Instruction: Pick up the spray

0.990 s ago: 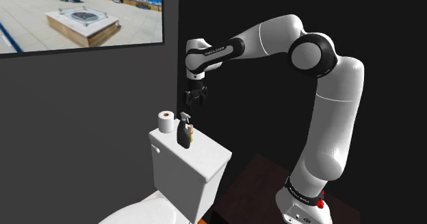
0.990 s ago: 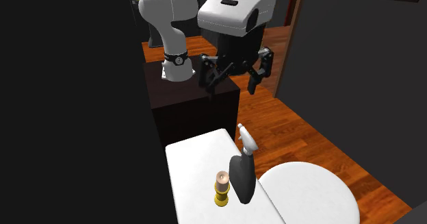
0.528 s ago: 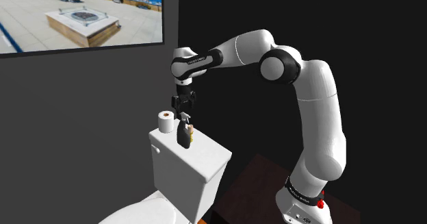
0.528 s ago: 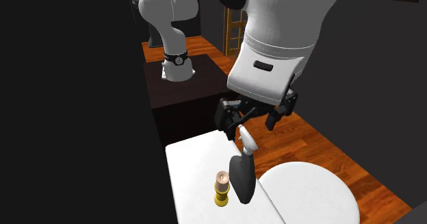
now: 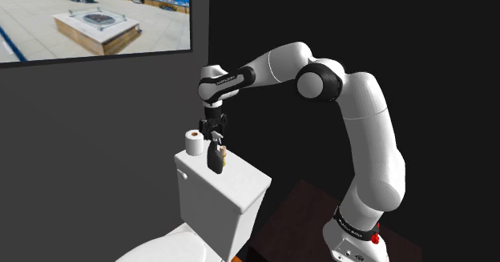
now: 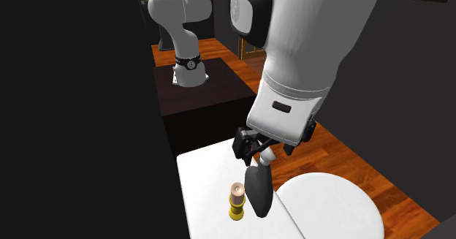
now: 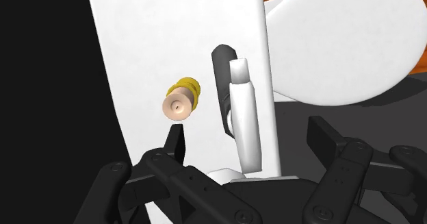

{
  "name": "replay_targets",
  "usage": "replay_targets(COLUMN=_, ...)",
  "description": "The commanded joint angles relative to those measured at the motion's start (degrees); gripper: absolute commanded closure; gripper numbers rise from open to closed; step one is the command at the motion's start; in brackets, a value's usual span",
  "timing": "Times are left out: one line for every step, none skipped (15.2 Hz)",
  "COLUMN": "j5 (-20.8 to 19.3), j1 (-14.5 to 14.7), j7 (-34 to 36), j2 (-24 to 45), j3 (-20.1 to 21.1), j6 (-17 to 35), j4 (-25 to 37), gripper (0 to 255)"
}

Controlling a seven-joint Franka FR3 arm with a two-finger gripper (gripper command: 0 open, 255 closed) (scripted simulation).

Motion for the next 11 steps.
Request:
replay_targets(j5=0.0, j1=-0.1, j7=-0.1, j2=0.2, j3=0.0, j6=0.5, j4=-0.3, gripper=0)
replay_targets(j5=0.0, j1=-0.1, j7=-0.1, j2=0.1, j3=0.0, j6=0.4, j4=-0.3, gripper=255)
replay_targets(j5=0.0, j1=-0.1, j7=-0.1, j2=0.1, j3=0.0, j6=0.4, j4=-0.3, gripper=255)
replay_targets(j5=0.0, j1=-0.1, j7=-0.1, j2=0.1, j3=0.0, j6=0.4, j4=-0.2, gripper=255)
replay_targets(j5=0.0, j1=-0.1, j7=-0.1, j2=0.1, j3=0.0, j6=0.4, j4=-0.2, gripper=255)
replay_targets(j5=0.0, j1=-0.1, j7=-0.1, j2=0.1, j3=0.0, j6=0.4, j4=-0.2, gripper=255)
replay_targets(j5=0.0, j1=-0.1, j7=-0.1, j2=0.1, j3=0.0, j6=0.4, j4=-0.3, gripper=255)
replay_targets(j5=0.0, j1=-0.1, j7=-0.1, j2=0.1, j3=0.0, j6=0.4, j4=-0.3, gripper=255)
replay_targets(j5=0.0, j1=-0.1, j7=-0.1, j2=0.1, j3=0.0, j6=0.4, j4=-0.2, gripper=255)
replay_targets(j5=0.0, j1=-0.1, j7=-0.1, j2=0.1, j3=0.0, j6=0.4, j4=-0.2, gripper=255)
replay_targets(j5=0.0, j1=-0.1, j7=-0.1, j2=0.2, j3=0.0, j6=0.5, j4=-0.3, gripper=255)
